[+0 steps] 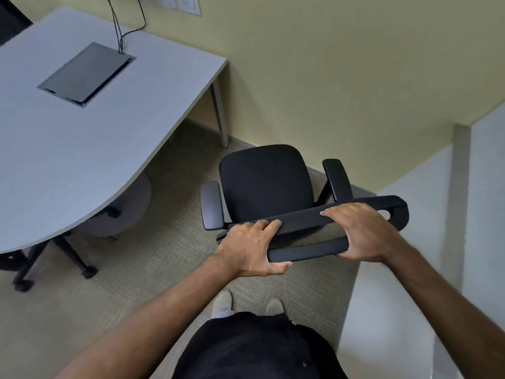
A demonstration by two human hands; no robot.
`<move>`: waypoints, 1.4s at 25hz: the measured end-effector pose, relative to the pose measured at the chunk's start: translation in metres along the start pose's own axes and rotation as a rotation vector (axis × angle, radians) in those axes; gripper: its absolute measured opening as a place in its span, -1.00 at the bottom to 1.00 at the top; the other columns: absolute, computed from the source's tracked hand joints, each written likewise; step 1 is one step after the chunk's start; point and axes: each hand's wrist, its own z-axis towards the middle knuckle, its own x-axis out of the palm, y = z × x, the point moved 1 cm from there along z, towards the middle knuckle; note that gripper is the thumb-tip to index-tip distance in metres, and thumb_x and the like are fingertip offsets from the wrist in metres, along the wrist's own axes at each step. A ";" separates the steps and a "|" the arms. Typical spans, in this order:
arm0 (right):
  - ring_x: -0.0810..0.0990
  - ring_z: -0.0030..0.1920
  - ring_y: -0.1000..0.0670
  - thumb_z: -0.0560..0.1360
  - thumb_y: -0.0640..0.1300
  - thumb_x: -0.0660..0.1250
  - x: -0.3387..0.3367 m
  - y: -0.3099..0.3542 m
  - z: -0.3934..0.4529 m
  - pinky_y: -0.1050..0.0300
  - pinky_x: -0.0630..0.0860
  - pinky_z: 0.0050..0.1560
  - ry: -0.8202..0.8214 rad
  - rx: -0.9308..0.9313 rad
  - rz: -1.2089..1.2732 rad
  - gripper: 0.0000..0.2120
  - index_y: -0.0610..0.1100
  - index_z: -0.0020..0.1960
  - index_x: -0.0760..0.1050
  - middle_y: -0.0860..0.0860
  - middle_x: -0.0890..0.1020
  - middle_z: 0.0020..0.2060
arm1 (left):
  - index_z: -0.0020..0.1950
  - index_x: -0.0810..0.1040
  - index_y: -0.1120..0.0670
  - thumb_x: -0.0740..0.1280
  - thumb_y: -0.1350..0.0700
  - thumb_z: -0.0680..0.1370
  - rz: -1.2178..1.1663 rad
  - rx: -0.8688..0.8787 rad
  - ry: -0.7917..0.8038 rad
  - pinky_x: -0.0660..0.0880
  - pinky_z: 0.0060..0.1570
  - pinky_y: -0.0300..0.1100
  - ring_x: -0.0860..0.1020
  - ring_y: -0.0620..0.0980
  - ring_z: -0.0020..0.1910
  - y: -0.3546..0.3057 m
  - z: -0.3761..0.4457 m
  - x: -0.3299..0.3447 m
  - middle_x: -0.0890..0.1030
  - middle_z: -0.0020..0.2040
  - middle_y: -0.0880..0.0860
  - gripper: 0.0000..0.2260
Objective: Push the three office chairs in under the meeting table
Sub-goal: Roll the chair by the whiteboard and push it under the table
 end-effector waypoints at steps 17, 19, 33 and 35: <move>0.65 0.17 -0.07 0.32 0.47 0.29 -0.058 -0.004 0.213 -0.11 0.53 0.29 -0.060 -0.207 -0.065 -0.19 0.06 0.44 0.49 0.08 0.68 0.19 | 0.29 0.49 0.00 -0.17 -0.71 0.38 0.136 -0.366 -0.269 0.52 -0.03 0.05 0.64 0.15 -0.08 0.123 0.060 -0.040 0.67 -0.01 0.08 -0.05; 0.66 0.14 -0.06 0.33 0.45 0.30 -0.066 -0.003 0.237 -0.10 0.54 0.25 -0.069 -0.235 -0.067 -0.25 0.07 0.40 0.52 0.10 0.69 0.16 | 0.23 0.49 0.01 -0.18 -0.71 0.36 0.131 -0.407 -0.278 0.49 -0.06 0.05 0.63 0.17 -0.10 0.136 0.067 -0.045 0.66 -0.03 0.09 -0.05; 0.65 0.03 -0.07 0.36 0.39 0.32 -0.113 0.012 0.398 -0.12 0.56 0.15 -0.001 -0.397 -0.087 -0.47 0.15 0.22 0.53 0.12 0.67 0.00 | 0.13 0.48 0.05 -0.11 -0.68 0.40 0.138 -0.619 -0.243 0.55 -0.08 0.03 0.62 0.18 -0.12 0.226 0.103 -0.085 0.65 -0.03 0.11 -0.13; 0.65 0.03 -0.09 0.36 0.38 0.33 -0.117 0.013 0.420 -0.12 0.57 0.13 0.000 -0.428 -0.097 -0.48 0.13 0.21 0.53 0.10 0.67 0.00 | 0.12 0.48 0.05 -0.08 -0.67 0.41 0.136 -0.648 -0.240 0.55 -0.09 0.03 0.62 0.18 -0.13 0.238 0.109 -0.088 0.65 -0.04 0.11 -0.15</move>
